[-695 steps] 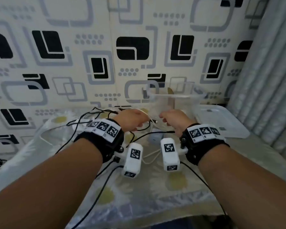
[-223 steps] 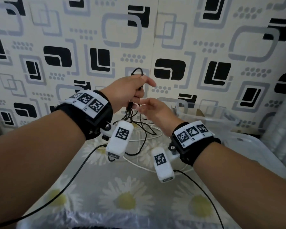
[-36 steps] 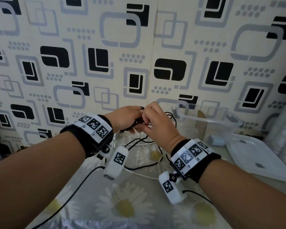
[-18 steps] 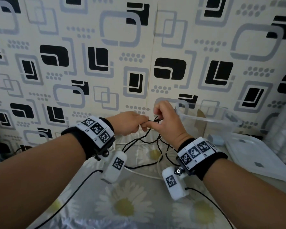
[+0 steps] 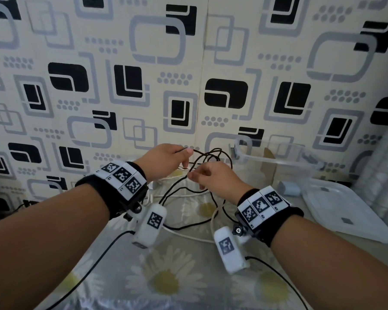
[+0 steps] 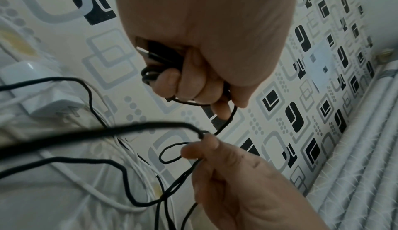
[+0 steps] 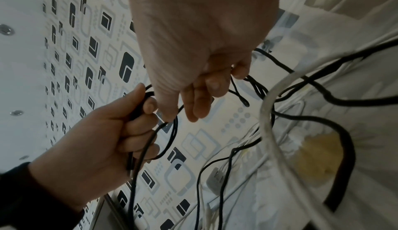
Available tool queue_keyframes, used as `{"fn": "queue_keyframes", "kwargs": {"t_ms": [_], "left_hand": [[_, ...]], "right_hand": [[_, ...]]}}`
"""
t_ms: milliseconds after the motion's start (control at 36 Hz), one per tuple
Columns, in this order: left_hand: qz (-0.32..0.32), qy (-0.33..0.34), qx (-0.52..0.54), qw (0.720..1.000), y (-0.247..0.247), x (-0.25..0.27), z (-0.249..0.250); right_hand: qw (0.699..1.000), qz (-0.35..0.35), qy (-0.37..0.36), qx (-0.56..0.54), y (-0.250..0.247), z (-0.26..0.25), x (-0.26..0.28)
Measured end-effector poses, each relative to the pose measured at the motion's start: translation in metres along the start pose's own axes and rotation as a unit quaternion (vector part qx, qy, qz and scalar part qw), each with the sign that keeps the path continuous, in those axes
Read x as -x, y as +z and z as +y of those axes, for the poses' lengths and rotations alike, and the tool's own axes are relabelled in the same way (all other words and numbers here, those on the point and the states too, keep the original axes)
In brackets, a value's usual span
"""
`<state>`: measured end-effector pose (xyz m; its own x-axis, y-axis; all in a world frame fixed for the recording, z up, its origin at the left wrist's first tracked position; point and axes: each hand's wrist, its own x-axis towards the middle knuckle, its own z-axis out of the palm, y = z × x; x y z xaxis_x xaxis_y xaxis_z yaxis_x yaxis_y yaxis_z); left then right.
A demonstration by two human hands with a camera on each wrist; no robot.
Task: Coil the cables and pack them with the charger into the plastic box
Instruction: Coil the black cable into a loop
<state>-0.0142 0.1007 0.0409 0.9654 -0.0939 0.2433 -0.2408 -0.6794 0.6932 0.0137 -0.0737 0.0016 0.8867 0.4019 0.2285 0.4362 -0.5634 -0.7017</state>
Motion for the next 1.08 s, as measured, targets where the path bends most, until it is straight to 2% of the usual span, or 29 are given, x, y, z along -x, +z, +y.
{"fn": "queue_keyframes", "kwargs": {"t_ms": [83,167,306,444,500,667,861,944,1083], "left_hand": [[-0.005,-0.010,0.065,0.998,0.000,-0.002,-0.001],[0.003,-0.010,0.112,0.994,-0.002,-0.002,-0.001],[0.026,-0.005,0.189,0.982,-0.009,-0.001,0.001],[0.026,-0.004,0.273,0.962,-0.013,-0.002,0.003],[0.028,-0.006,0.310,0.950,-0.014,-0.002,0.004],[0.038,0.002,0.393,0.919,-0.021,-0.003,0.007],[0.029,0.016,0.432,0.901,-0.025,0.000,0.008],[0.025,0.020,0.451,0.892,-0.026,0.001,0.008],[0.034,0.019,0.455,0.890,-0.029,0.000,0.003]], "right_hand": [[1.000,0.011,-0.003,-0.029,0.002,-0.004,0.000],[0.999,0.045,0.000,-0.013,0.004,-0.004,-0.003],[0.984,0.171,0.025,0.032,0.004,0.001,-0.005],[0.938,0.328,0.043,0.101,-0.002,0.002,-0.004],[0.930,0.354,0.049,0.084,-0.005,0.002,-0.005],[0.956,0.265,0.123,0.028,-0.007,0.006,-0.011],[0.968,0.143,0.206,-0.032,0.002,0.008,-0.017],[0.969,0.114,0.207,-0.078,0.005,0.008,-0.016],[0.975,0.089,0.189,-0.076,0.006,0.010,-0.016]]}}
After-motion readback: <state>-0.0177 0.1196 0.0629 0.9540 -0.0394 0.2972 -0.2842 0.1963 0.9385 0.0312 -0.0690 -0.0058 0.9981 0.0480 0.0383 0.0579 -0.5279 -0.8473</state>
